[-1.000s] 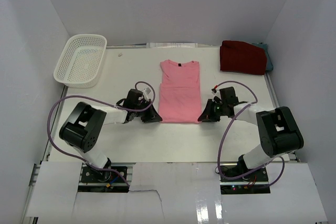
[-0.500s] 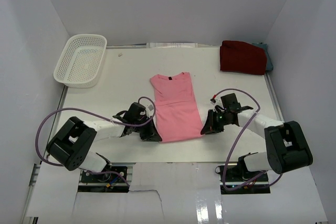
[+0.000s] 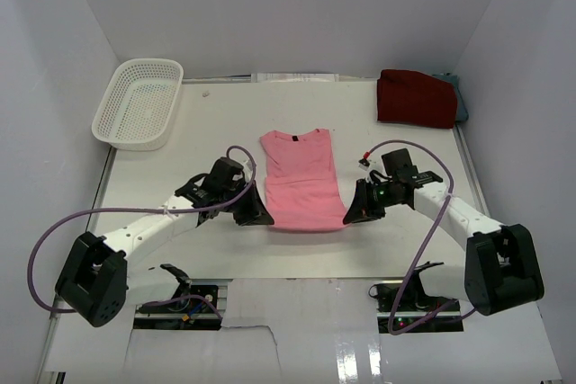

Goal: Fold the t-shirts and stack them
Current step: Grab one side of the 2/3 rectangular tshirt with both arms, then fold the long partially folded tshirt into a neat square

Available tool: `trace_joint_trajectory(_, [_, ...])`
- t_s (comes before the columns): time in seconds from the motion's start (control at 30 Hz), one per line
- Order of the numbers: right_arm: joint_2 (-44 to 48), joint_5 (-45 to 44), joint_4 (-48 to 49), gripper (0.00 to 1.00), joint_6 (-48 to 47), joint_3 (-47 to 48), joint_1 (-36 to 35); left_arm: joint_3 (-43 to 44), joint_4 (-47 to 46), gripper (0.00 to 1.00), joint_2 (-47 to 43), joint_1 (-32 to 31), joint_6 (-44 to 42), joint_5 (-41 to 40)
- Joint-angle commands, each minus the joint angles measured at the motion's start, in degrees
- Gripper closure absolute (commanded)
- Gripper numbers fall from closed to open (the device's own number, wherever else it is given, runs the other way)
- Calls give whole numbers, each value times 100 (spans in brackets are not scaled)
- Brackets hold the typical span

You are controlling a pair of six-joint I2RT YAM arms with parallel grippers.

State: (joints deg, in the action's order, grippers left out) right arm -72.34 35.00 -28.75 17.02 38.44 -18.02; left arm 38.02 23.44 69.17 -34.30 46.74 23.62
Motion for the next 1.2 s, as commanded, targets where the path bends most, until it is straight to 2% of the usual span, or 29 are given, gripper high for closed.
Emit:
trace_joint_trajectory(0.0, [149, 234, -411, 92, -190, 296, 0, 293, 547, 100, -96, 64, -104, -138])
trace_joint_trajectory(0.23, [264, 209, -526, 92, -128, 927, -8, 671, 679, 100, -26, 248, -209, -181])
trace_joint_trajectory(0.37, [27, 174, -535, 92, -172, 1464, -8, 1022, 758, 100, 114, 679, -428, -191])
trace_joint_trajectory(0.53, [-526, 147, -439, 92, -216, 2018, 0, 1436, 680, 100, 527, 1013, -745, -217])
trace_joint_trajectory(0.87, [-1774, 182, -210, 92, -190, 3196, 0, 2780, 547, 100, 1880, 1145, -991, 64])
trace_joint_trajectory(1.17, [-2636, 156, -262, 92, -146, 4400, -8, 3668, 714, 100, 2443, 1250, -1027, 47])
